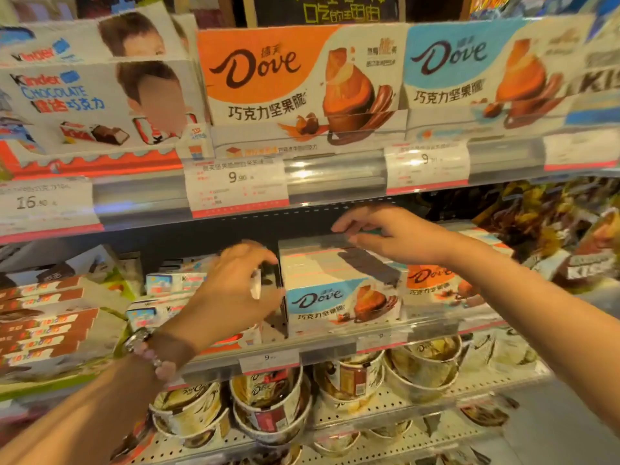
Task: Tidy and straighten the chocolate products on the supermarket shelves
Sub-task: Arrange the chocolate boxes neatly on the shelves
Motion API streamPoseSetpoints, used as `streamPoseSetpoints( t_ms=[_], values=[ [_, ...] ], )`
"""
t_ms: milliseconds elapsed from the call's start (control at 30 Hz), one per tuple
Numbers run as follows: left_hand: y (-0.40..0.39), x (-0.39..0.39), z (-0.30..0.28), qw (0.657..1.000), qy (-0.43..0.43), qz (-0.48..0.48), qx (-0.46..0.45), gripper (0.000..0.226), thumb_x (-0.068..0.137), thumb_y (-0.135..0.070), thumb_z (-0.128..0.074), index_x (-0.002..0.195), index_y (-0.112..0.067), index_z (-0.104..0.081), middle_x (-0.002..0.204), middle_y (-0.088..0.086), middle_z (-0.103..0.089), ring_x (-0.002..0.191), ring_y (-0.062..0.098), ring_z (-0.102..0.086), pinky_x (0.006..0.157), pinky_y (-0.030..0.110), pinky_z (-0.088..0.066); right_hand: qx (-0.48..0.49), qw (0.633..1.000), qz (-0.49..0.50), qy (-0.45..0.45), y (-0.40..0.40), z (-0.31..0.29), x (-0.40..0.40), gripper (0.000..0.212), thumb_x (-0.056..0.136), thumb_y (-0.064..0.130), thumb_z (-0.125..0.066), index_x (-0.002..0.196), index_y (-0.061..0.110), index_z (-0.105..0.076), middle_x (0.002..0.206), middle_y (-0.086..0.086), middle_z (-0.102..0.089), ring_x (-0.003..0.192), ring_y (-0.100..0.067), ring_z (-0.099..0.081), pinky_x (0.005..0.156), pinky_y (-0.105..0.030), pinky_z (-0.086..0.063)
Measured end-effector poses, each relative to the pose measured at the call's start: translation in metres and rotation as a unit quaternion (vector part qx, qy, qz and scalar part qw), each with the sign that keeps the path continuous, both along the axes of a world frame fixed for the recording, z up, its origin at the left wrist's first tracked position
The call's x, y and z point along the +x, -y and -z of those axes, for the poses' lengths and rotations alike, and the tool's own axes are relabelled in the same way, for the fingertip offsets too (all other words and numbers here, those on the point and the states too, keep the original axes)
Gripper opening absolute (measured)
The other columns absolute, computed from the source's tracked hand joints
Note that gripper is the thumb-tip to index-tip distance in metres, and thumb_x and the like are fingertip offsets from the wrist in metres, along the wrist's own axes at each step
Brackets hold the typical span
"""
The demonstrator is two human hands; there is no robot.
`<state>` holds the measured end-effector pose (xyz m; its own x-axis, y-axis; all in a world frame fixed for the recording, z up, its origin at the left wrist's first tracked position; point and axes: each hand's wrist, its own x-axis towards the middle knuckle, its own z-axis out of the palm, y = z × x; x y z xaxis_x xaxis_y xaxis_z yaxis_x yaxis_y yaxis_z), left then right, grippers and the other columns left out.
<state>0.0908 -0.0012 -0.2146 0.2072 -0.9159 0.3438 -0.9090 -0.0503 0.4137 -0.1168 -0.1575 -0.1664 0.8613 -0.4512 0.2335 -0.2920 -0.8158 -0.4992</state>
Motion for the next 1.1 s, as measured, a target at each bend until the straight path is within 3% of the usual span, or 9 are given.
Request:
streamPoseSetpoints(
  t_ms=[167,233,400,567,667,900,1000,1100],
  values=[
    [0.032,-0.050,-0.011,0.998,0.008,0.050,0.023,0.035,0.074,-0.046,-0.071,0.102,-0.041,-0.050,0.123,-0.020,-0.039,0.119,0.004,-0.034,0.100,0.028,-0.033,-0.019,0.999,0.031,-0.037,0.040,-0.001,-0.060,0.021,0.086,0.006,-0.061,0.098,0.022,-0.063,0.106,0.006,-0.060,0.106,-0.011,-0.057,0.092,-0.019,-0.043],
    [0.044,-0.064,-0.013,0.997,0.031,0.055,0.048,0.035,0.074,-0.046,-0.072,0.101,-0.039,-0.051,0.123,-0.019,-0.037,0.121,0.005,-0.030,0.104,0.030,-0.029,-0.033,0.997,0.024,-0.059,0.050,0.001,-0.076,0.017,0.081,0.013,-0.069,0.096,0.022,-0.066,0.107,0.007,-0.060,0.105,-0.008,-0.055,0.096,-0.027,-0.043],
    [0.066,-0.079,-0.009,0.992,0.059,0.052,0.099,0.040,0.072,-0.047,-0.073,0.104,-0.035,-0.052,0.131,-0.013,-0.039,0.122,0.008,-0.029,0.107,0.032,-0.027,-0.058,0.992,0.004,-0.107,0.067,0.010,-0.096,0.026,0.075,0.024,-0.077,0.097,0.027,-0.064,0.110,0.005,-0.059,0.106,-0.007,-0.053,0.095,-0.032,-0.042],
    [0.076,-0.082,-0.001,0.993,0.033,0.051,0.102,0.036,0.067,-0.041,-0.079,0.094,-0.033,-0.056,0.125,-0.016,-0.042,0.114,0.004,-0.036,0.095,0.024,-0.035,-0.076,0.986,0.007,-0.145,0.081,0.022,-0.103,0.035,0.074,0.031,-0.077,0.104,0.029,-0.060,0.116,0.006,-0.053,0.108,-0.012,-0.051,0.095,-0.034,-0.043],
    [0.080,-0.083,0.002,0.993,0.035,0.058,0.101,0.033,0.066,-0.039,-0.080,0.090,-0.031,-0.059,0.121,-0.018,-0.043,0.110,0.002,-0.038,0.090,0.018,-0.033,-0.116,0.980,-0.008,-0.161,0.086,0.028,-0.107,0.026,0.073,0.035,-0.077,0.093,0.027,-0.062,0.115,0.006,-0.051,0.106,-0.013,-0.051,0.091,-0.035,-0.046],
    [0.080,-0.083,0.002,0.995,0.062,0.031,0.078,0.030,0.068,-0.036,-0.080,0.090,-0.028,-0.060,0.120,-0.013,-0.053,0.108,0.003,-0.045,0.092,0.020,-0.037,-0.172,0.967,-0.041,-0.181,0.094,0.032,-0.113,0.027,0.078,0.041,-0.070,0.096,0.022,-0.067,0.123,0.009,-0.047,0.109,-0.009,-0.049,0.090,-0.033,-0.046],
    [0.070,-0.082,-0.006,0.997,0.037,0.045,0.056,0.028,0.071,-0.038,-0.076,0.090,-0.027,-0.059,0.110,-0.011,-0.058,0.101,0.003,-0.053,0.084,0.021,-0.047,-0.148,0.975,-0.053,-0.158,0.097,0.022,-0.116,0.029,0.080,0.039,-0.068,0.091,0.013,-0.065,0.113,0.003,-0.054,0.099,-0.015,-0.055,0.086,-0.039,-0.047],
    [0.055,-0.087,-0.018,0.998,0.005,0.063,0.009,0.028,0.073,-0.044,-0.068,0.091,-0.025,-0.059,0.099,-0.016,-0.062,0.094,-0.003,-0.057,0.072,0.019,-0.050,-0.110,0.983,-0.066,-0.131,0.094,0.002,-0.120,0.020,0.082,0.037,-0.066,0.097,0.023,-0.065,0.093,0.004,-0.064,0.082,-0.014,-0.060,0.075,-0.045,-0.050]
  ],
)
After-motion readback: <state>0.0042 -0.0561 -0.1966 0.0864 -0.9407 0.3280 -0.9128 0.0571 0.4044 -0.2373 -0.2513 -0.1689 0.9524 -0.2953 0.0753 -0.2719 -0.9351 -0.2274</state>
